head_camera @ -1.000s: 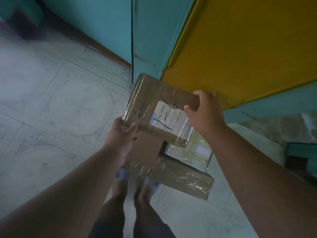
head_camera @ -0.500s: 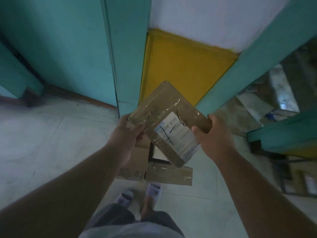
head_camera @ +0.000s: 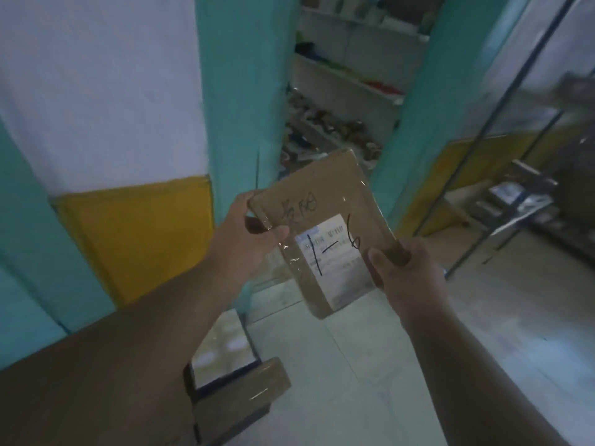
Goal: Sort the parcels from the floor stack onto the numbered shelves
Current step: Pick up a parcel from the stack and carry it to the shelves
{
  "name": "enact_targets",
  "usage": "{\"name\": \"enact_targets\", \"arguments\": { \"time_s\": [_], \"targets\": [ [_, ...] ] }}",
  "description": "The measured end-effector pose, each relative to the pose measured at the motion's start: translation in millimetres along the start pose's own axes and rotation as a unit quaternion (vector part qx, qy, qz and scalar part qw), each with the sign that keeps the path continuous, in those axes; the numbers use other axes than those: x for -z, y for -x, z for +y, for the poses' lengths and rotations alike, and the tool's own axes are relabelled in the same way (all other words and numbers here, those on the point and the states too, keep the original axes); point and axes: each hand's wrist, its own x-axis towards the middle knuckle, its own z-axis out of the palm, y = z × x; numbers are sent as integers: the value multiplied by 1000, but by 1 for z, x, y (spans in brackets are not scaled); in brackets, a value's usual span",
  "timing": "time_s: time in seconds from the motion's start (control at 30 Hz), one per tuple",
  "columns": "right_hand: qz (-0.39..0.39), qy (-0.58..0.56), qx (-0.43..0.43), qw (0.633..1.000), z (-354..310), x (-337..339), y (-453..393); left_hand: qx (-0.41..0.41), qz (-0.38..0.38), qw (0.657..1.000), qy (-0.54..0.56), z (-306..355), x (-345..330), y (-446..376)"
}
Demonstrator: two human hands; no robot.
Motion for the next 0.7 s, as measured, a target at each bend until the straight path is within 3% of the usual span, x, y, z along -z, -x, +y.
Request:
{"name": "enact_targets", "arguments": {
  "time_s": [0.1, 0.4, 0.7],
  "targets": [
    [57, -52, -26, 997, 41, 63, -23, -48, -37, 998, -4, 33, -84, -8],
    [163, -25, -62, 984, 156, 280, -105, -111, -143, 983, 19, 111, -360, -9],
    [260, -43, -67, 962, 233, 386, -246, -169, -204, 964, 8, 153, -566, -90]
  ]
}}
